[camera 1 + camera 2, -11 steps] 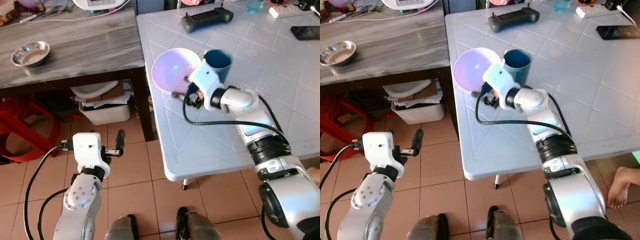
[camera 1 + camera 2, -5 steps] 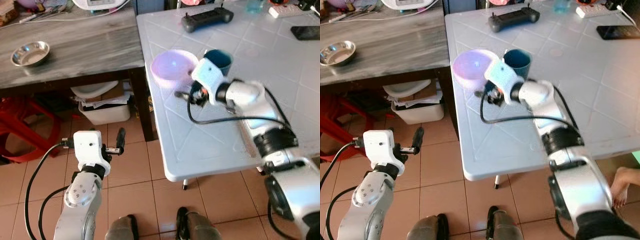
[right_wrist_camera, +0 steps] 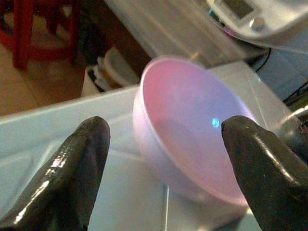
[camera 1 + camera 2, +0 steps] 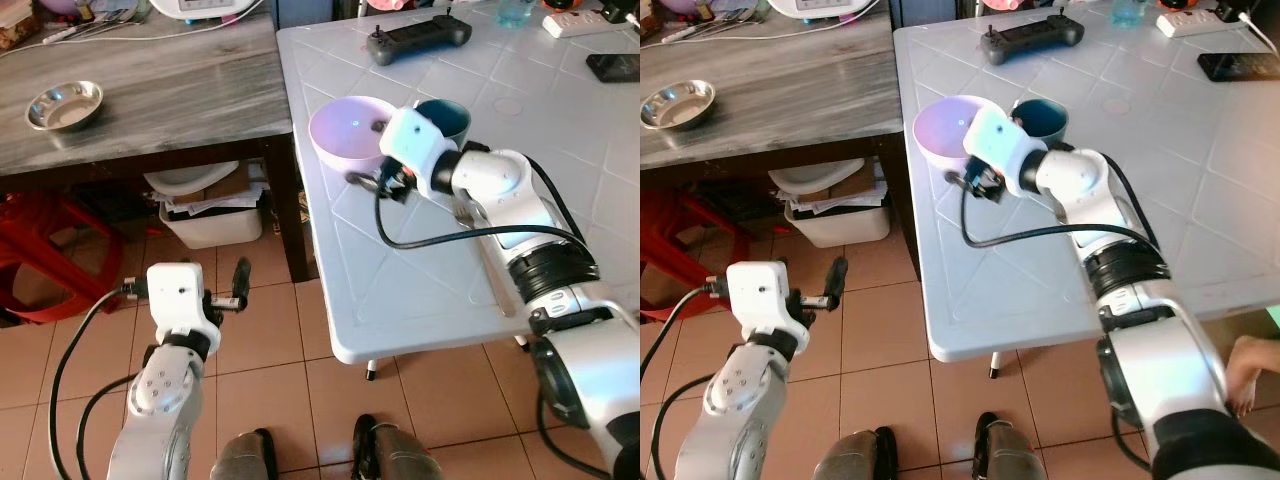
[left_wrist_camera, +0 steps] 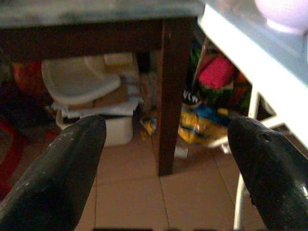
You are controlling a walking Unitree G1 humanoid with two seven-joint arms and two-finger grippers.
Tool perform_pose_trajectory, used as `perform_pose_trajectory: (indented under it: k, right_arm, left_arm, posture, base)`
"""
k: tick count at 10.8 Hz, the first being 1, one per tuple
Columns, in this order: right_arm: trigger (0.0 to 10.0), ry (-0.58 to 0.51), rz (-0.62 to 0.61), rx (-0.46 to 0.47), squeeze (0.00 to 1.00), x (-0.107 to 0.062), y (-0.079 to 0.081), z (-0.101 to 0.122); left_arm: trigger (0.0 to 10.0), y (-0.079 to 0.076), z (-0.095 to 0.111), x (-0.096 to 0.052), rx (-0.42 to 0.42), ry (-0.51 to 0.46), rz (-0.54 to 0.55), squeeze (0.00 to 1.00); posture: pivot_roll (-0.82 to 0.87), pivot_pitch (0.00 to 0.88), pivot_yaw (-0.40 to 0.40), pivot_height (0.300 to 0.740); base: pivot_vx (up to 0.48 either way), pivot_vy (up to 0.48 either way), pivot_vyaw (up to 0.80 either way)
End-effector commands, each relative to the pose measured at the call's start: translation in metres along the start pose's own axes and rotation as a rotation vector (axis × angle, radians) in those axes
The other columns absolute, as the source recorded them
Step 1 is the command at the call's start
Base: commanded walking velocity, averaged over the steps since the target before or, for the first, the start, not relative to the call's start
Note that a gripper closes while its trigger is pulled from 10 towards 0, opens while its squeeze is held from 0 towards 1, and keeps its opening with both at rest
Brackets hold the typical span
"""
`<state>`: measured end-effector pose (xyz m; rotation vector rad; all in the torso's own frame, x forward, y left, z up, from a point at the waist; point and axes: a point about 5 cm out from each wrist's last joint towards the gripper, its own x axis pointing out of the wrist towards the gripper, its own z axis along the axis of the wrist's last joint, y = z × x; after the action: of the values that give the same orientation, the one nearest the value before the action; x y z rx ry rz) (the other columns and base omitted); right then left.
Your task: Setting the table
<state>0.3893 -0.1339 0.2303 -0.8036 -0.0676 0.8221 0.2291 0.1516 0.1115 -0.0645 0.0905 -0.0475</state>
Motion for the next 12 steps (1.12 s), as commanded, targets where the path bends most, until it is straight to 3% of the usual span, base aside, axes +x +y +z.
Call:
perform_pose_trajectory:
  k: [1, 5, 6, 7, 10, 12]
  right_arm:
    - [10.0, 0.001, 0.034, -0.042, 0.00, 0.003, 0.000, 0.004]
    - [10.0, 0.049, 0.033, -0.167, 0.00, 0.013, 0.003, 0.004]
    - [1.2, 0.058, 0.030, -0.201, 0.00, 0.014, 0.001, 0.005]
    - [0.0, 0.066, 0.015, -0.222, 0.00, 0.016, -0.001, 0.006]
    - [0.0, 0.104, -0.056, -0.253, 0.00, 0.016, -0.010, 0.004]
    - [0.0, 0.174, -0.086, -0.254, 0.00, 0.010, -0.013, -0.008]
  left_arm:
    - [10.0, 0.003, -0.004, -0.007, 0.006, 0.031, -0.001, 0.00]
    - [10.0, 0.002, -0.007, -0.021, 0.005, 0.074, -0.006, 0.00]
    - [10.0, 0.001, -0.007, -0.023, 0.001, 0.082, -0.009, 0.00]
    - [10.0, 0.001, -0.008, -0.024, 0.002, 0.089, -0.013, 0.00]
    - [10.0, 0.003, -0.008, -0.025, 0.004, 0.100, -0.007, 0.00]
    - [10.0, 0.003, -0.008, -0.026, 0.005, 0.105, 0.001, 0.00]
  posture:
    - [0.04, 0.248, 0.073, 0.740]
    - [0.05, 0.302, 0.076, 0.740]
    - [0.04, 0.313, 0.076, 0.740]
    - [0.04, 0.317, 0.078, 0.740]
    - [0.06, 0.315, 0.078, 0.740]
    - [0.06, 0.311, 0.073, 0.740]
  base:
    - [0.000, 0.000, 0.00]
    - [0.000, 0.000, 0.00]
    - [0.000, 0.000, 0.00]
    - [0.000, 0.000, 0.00]
    - [0.000, 0.000, 0.00]
    - [0.000, 0.000, 0.00]
